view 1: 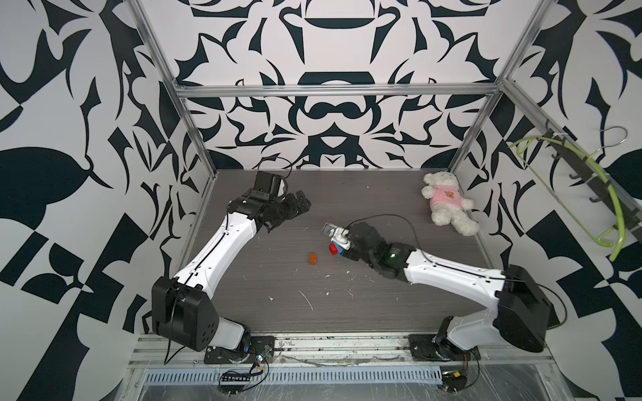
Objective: Assemble the letter v with lego
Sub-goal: Pick up the lego brick from the center of the board, then assemble the lego brick with the lego brick.
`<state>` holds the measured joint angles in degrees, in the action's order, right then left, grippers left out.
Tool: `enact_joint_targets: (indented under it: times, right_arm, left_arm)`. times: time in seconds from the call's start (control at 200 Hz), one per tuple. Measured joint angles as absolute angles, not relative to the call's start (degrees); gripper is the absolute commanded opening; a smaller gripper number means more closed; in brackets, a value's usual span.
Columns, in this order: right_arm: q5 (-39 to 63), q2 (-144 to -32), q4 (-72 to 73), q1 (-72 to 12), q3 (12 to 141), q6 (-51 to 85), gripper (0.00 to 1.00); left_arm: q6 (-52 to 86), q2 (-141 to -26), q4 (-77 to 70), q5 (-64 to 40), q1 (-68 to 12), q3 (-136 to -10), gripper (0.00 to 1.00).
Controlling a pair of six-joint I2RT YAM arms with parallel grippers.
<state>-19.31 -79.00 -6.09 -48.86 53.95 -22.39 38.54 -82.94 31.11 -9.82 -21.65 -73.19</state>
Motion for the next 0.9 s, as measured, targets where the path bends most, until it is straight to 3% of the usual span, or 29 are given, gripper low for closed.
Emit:
enact_joint_targets:
  times: [0.105,0.295,0.555,0.9]
  right_arm:
    - [-17.89,-78.28,-13.89,-43.44,54.08,-12.14,0.00]
    - [-13.04,-87.24,-21.34,-39.59,54.26,-0.91,0.00]
    - [-8.47,-93.01,-21.89,-39.44,55.05,6.66,0.00]
    - [-10.46,-93.76,-15.00,-39.99,53.82,9.54,0.00]
  left_arm:
    - [37.82,-88.18,26.13,-10.17,-22.90,-72.79,1.00]
    - [37.39,-97.84,20.62,-12.05,-24.03,-72.03,1.00]
    - [37.23,-100.40,16.82,-14.44,-24.12,-71.00,1.00]
    - [37.04,-102.69,15.09,-15.68,-24.12,-70.67,1.00]
